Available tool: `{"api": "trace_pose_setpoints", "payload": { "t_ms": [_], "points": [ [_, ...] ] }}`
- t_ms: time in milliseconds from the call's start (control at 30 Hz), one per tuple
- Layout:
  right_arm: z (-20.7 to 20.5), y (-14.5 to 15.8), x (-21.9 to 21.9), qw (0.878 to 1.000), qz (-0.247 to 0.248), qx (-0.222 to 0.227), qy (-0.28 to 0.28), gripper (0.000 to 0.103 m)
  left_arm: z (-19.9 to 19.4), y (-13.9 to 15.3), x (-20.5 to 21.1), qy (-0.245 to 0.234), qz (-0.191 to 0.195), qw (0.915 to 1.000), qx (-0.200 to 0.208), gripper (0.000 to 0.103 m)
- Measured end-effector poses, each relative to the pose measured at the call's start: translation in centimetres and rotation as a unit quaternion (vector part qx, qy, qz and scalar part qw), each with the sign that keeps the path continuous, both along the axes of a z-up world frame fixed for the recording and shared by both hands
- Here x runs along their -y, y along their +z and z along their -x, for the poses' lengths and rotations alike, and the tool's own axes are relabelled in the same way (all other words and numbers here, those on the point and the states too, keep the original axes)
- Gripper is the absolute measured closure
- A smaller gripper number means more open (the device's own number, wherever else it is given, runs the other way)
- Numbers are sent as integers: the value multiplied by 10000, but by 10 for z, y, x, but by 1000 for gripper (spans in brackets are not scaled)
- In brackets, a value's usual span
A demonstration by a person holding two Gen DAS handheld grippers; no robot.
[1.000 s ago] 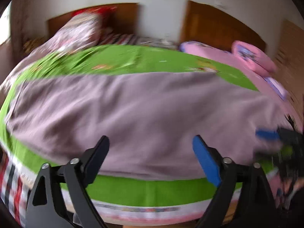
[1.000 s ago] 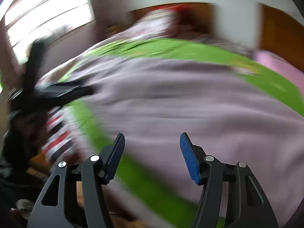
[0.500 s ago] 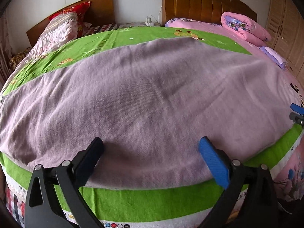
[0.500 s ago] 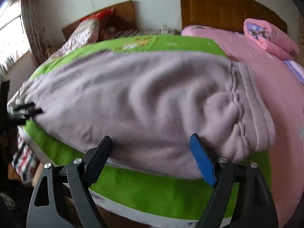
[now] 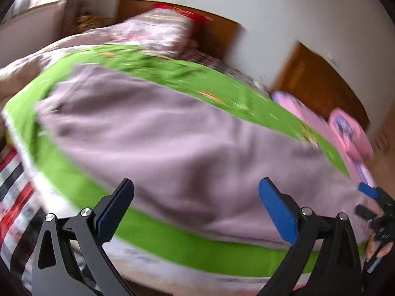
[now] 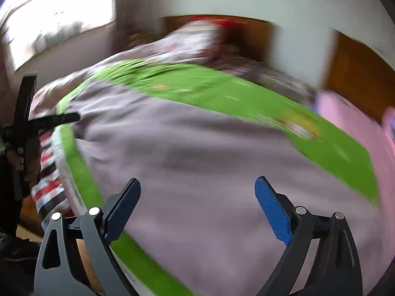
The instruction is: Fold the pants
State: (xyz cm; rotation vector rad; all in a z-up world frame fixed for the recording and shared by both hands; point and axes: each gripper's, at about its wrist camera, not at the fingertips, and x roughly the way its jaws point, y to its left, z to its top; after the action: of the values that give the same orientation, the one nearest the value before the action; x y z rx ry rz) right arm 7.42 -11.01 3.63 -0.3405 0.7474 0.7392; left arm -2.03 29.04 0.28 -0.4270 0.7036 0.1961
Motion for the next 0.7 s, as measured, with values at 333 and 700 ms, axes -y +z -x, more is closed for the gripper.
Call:
{"api": "trace_pose_setpoints", "payload": {
  "t_ms": [333, 700],
  "points": [
    [-37, -24, -228, 9765, 120, -574, 2074, 15, 50, -9, -93, 1356, 599, 9889, 98, 2],
    [-15, -53, -273, 9541, 812, -562, 2827, 14, -21, -17, -89, 1295, -546, 9853, -967, 2]
  ]
}}
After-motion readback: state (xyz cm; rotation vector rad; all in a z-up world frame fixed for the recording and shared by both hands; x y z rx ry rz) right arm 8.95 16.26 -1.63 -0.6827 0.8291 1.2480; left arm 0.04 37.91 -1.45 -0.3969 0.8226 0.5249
